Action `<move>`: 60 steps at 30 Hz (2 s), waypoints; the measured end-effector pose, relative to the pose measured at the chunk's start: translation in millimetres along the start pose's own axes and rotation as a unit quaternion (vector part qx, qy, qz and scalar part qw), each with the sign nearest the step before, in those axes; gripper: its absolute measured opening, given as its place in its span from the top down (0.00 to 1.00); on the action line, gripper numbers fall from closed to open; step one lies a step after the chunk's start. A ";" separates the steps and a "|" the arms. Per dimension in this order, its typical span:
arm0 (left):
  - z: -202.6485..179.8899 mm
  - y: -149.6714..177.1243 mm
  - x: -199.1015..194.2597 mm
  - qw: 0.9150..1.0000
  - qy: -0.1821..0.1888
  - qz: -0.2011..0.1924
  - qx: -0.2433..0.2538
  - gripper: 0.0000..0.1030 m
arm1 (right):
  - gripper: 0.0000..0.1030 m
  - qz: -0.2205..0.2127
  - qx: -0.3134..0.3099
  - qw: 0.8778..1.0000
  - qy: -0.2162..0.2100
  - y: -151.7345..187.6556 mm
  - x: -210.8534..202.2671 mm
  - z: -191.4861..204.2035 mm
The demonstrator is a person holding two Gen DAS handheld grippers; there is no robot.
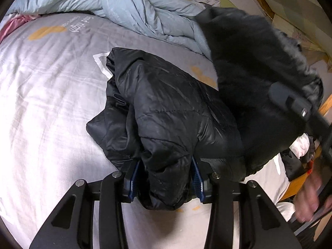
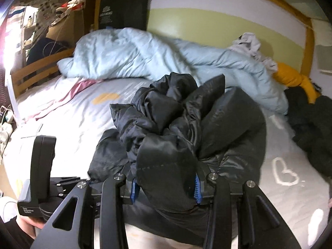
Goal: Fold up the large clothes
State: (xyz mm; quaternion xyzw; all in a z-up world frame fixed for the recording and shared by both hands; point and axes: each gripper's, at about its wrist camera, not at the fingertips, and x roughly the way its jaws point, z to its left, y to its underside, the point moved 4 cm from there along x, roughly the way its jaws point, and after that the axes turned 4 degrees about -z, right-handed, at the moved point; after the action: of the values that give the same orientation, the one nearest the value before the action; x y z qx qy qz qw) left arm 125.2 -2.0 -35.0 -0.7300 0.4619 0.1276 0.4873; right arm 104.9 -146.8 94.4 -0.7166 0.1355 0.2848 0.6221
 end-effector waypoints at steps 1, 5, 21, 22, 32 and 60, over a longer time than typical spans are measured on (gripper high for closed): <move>0.5 -0.3 0.6 1.000 0.000 0.001 -0.001 0.59 | 0.59 0.001 0.000 1.000 -0.005 2.8 2.1 3.3; 1.8 -1.0 1.8 1.000 -0.001 0.003 -0.001 0.58 | 0.53 0.008 0.002 0.999 -0.045 16.1 9.3 13.3; 2.7 0.4 6.0 1.000 -0.014 0.002 0.010 0.50 | 0.24 -0.051 0.080 0.994 -0.062 18.9 -39.9 -40.2; 2.8 0.8 6.8 1.000 -0.017 0.002 0.012 0.49 | 0.24 -0.053 0.088 0.994 -0.038 18.6 -39.3 -51.9; -0.8 1.3 6.2 1.000 -0.022 0.002 0.011 0.49 | 0.24 -0.046 0.162 0.985 0.026 1.8 -9.9 -124.5; -4.2 -32.4 -62.7 0.984 -0.103 -0.139 0.035 0.25 | 0.26 0.044 0.000 0.989 -0.138 29.4 37.1 -10.2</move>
State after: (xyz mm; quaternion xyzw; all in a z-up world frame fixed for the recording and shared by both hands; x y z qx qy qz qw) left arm 116.1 32.2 26.2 -0.7523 0.3076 0.1174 0.5707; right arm 120.9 -156.3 49.7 -0.6636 0.0797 0.4079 0.6220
